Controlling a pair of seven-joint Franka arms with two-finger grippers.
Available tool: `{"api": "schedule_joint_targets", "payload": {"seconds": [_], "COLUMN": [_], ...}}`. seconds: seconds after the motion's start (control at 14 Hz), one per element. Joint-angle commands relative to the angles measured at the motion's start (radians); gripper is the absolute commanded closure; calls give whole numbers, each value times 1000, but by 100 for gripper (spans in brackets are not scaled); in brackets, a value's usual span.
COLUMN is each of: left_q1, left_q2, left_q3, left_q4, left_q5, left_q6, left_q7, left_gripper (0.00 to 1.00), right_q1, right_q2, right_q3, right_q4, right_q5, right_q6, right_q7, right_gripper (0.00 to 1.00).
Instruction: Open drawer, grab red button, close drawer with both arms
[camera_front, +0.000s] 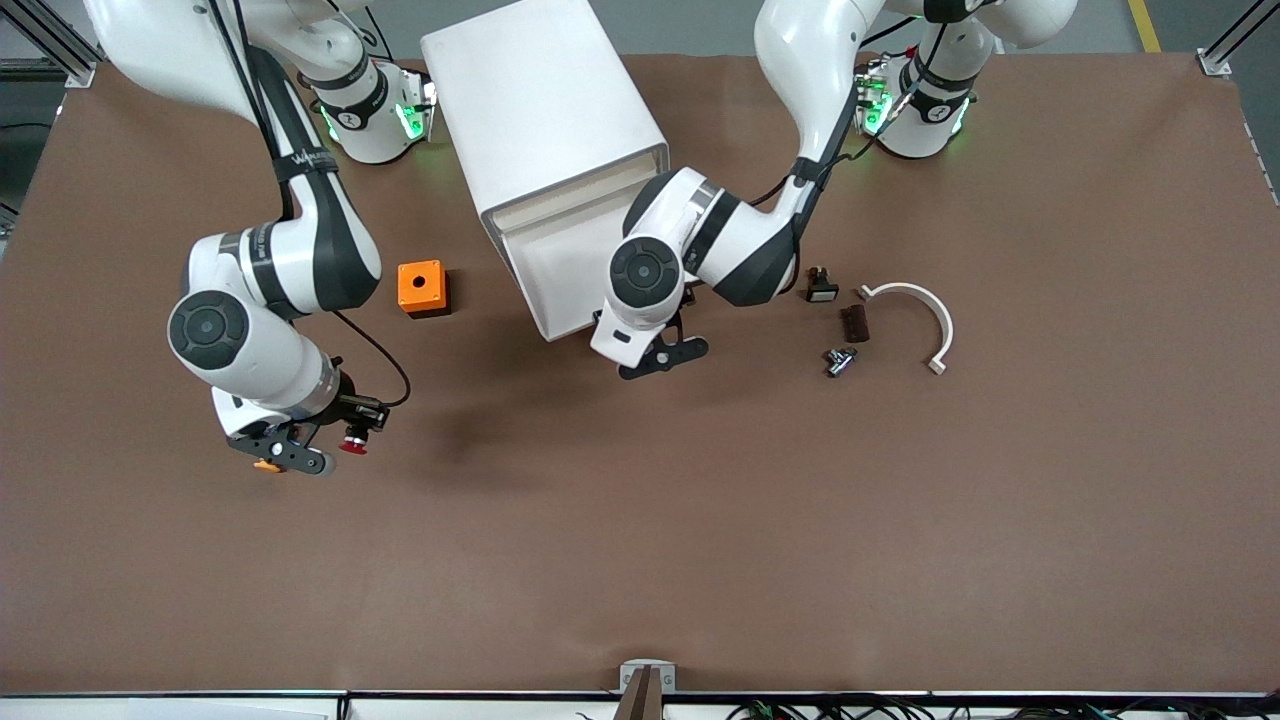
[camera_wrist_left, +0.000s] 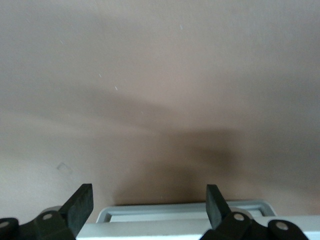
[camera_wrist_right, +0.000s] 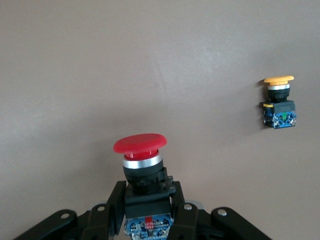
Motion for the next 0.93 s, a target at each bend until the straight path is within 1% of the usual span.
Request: {"api": "schedule_joint_targets", "payload": {"seconds": [0.0, 0.21, 0.36, 0.5, 0.64, 0.79, 0.86], "left_q1": [-2, -2, -3, -2, -3, -3, -3], "left_q2": [-5, -6, -6, -11, -11, -9, -6], "left_q3": [-31, -66, -70, -94, -99, -131, -142], "left_q4": [-2, -3, -3, -3, -3, -5, -6], "left_q5": [5, -6, -52, -96, -133, -135, -135], "left_q6": [0, 0, 0, 0, 0, 0, -2], "left_q7": [15, 15, 15, 14, 12, 12, 12], "left_gripper": [1, 1, 1, 1, 1, 1, 1], "right_q1": [-33, -60, -80, -105, -129, -140, -142], "right_q2": [15, 47, 67, 83, 96, 103, 113], "right_q3": [15, 15, 15, 15, 15, 17, 15], "right_q4": [-8, -8, -10, -16, -47, -94, -96], "right_q5": [-22, -48, -52, -52, -52, -52, -52], "right_q6": [40, 68, 74, 90, 149, 230, 240], "right_q7": [-32, -55, -75, -94, -117, -131, -132], "right_gripper": [100, 100, 100, 100, 100, 100, 100]}}
